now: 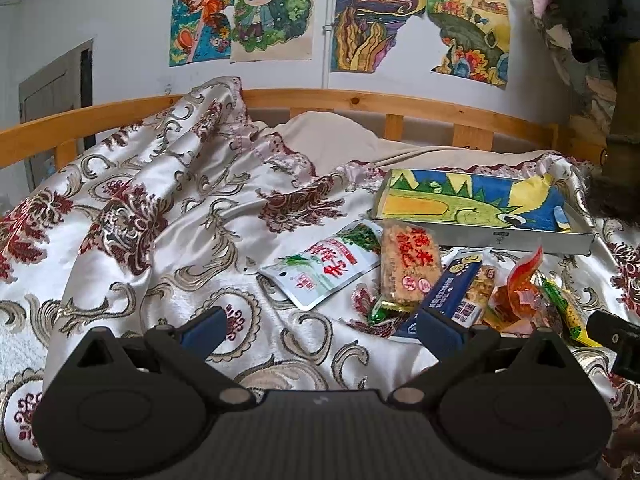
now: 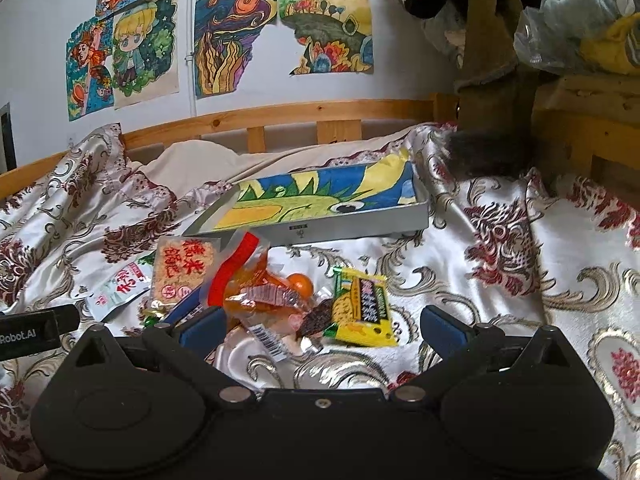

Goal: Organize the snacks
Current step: 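Close the right tool on the yellow packet while the left tool reaches toward the orange jelly packet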

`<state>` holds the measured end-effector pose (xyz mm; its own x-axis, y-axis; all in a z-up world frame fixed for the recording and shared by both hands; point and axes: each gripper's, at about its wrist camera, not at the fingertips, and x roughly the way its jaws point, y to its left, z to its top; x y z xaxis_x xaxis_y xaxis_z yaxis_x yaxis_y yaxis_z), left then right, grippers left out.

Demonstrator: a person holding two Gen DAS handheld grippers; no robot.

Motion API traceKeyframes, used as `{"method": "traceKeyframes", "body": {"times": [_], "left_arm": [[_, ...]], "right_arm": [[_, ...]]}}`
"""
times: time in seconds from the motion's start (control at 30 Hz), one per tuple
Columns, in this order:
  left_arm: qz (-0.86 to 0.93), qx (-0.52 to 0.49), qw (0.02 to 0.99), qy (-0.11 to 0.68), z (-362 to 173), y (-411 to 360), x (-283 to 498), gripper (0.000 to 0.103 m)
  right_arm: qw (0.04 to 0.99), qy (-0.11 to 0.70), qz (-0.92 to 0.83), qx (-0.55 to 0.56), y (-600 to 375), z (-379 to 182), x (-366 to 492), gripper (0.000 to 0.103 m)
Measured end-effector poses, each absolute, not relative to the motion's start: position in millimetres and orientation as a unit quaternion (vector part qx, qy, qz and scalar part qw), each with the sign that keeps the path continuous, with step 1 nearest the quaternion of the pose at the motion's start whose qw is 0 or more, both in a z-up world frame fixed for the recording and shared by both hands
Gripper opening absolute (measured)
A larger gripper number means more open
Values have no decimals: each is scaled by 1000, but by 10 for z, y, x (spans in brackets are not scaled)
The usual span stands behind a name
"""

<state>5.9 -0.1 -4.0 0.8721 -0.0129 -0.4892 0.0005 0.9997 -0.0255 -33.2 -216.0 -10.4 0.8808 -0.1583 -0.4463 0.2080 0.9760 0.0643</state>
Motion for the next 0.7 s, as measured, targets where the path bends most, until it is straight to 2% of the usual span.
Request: {"method": "traceKeyframes", "body": {"times": [0.47, 0.7], "left_arm": [[-113, -18, 962, 249, 154, -208, 242, 102], [-211, 0, 939, 271, 147, -592, 457, 102]], "right_arm": [[960, 263, -84, -45, -2600, 211, -133, 102], [963, 258, -67, -29, -2864, 188, -60, 102]]}}
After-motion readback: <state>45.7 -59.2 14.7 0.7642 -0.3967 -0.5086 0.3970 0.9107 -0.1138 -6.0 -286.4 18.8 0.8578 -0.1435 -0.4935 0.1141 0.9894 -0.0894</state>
